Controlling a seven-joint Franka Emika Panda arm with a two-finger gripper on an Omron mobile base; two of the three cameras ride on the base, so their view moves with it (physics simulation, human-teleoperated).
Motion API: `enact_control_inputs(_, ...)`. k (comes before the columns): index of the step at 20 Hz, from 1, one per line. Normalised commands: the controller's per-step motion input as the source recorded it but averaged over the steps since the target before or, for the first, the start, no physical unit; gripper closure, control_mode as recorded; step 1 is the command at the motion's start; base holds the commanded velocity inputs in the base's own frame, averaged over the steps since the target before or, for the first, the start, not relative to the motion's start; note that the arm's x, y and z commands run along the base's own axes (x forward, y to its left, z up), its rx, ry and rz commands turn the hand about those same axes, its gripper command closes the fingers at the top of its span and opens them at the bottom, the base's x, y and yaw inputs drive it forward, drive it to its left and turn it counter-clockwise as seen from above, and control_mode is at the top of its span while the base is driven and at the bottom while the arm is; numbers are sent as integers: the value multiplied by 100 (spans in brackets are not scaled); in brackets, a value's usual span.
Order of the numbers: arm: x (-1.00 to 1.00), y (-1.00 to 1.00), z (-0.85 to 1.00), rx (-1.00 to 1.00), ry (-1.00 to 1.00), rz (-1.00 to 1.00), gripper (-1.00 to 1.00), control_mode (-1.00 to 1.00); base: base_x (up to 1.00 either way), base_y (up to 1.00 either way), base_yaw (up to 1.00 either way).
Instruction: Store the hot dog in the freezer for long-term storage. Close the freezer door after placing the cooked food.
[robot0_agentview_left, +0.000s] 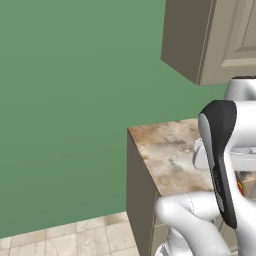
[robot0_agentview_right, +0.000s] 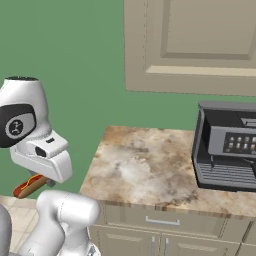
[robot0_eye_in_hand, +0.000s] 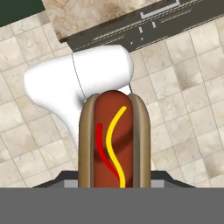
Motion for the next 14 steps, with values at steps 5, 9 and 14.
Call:
enact_control_inputs(5,-2,0,0,0,0,0,100,-100,0,0,0)
enact_control_inputs(9,0,0,0,0,0,0,100,100,-29,-8,-6)
enact_control_inputs(14,0,0,0,0,0,0,100,100,-56,-35,-28)
